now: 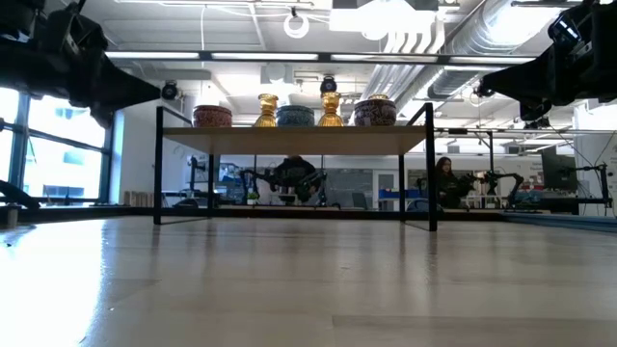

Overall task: Pick & Place candle stick holders
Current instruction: Return to Home Position

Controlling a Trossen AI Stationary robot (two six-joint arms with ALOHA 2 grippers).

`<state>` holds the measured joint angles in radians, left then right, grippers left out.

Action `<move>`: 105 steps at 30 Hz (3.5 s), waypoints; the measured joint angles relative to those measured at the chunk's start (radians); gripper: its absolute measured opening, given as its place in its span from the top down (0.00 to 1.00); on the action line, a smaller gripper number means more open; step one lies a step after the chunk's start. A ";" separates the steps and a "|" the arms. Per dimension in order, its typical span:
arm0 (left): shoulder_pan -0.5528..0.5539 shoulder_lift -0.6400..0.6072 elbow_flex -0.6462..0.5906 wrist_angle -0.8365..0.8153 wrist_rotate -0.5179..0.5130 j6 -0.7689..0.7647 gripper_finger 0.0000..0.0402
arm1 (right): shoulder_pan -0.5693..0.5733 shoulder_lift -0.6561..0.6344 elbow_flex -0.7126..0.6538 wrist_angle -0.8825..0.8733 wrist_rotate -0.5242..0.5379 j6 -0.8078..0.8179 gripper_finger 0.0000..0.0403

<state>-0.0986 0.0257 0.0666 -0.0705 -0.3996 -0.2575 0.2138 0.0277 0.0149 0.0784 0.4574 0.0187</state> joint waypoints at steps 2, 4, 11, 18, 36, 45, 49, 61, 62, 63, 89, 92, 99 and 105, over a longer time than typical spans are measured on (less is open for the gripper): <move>0.000 0.000 0.000 -0.002 0.000 0.028 0.96 | 0.000 0.000 0.000 0.000 0.000 0.000 0.97; 0.000 0.000 0.000 -0.006 0.002 0.064 0.96 | 0.000 0.000 0.000 0.000 0.000 0.000 0.97; 0.000 0.000 0.000 -0.027 0.094 0.213 0.99 | 0.000 0.000 0.001 0.000 0.000 0.000 0.97; 0.000 0.000 -0.001 -0.037 0.098 0.227 0.99 | 0.000 0.000 0.001 0.000 0.000 0.000 0.97; 0.000 0.000 -0.002 -0.029 0.096 0.227 0.99 | 0.000 0.000 0.001 0.000 0.000 0.000 0.97; 0.000 0.000 -0.002 -0.028 0.095 0.227 0.99 | 0.000 0.000 0.002 0.000 0.000 0.000 0.97; 0.000 0.000 -0.002 -0.028 0.095 0.227 0.99 | 0.000 0.000 0.002 0.000 -0.001 0.000 0.97; 0.000 0.000 -0.002 -0.028 0.095 0.227 0.99 | 0.000 0.000 0.002 0.001 -0.001 0.000 0.97; 0.000 0.000 -0.002 -0.028 0.095 0.227 0.99 | 0.000 0.000 0.002 0.001 -0.001 0.000 0.97; 0.000 0.000 -0.002 -0.028 0.095 0.227 0.99 | 0.000 0.000 0.002 0.001 0.000 0.000 0.97; 0.000 0.000 -0.002 -0.028 0.095 0.227 0.99 | 0.000 0.000 0.002 0.001 0.000 0.000 0.97; 0.000 0.000 -0.002 -0.028 0.095 0.227 0.99 | 0.000 0.000 0.002 0.000 0.000 0.000 0.97; 0.000 0.000 -0.002 -0.028 0.095 0.226 0.99 | 0.000 0.000 0.002 0.001 0.000 0.000 0.97; 0.000 0.000 -0.002 -0.028 0.095 0.226 0.99 | 0.000 0.000 0.002 0.000 0.000 0.000 0.97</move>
<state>-0.0984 0.0254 0.0643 -0.0984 -0.3042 -0.0311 0.2139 0.0277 0.0166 0.0789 0.4571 0.0185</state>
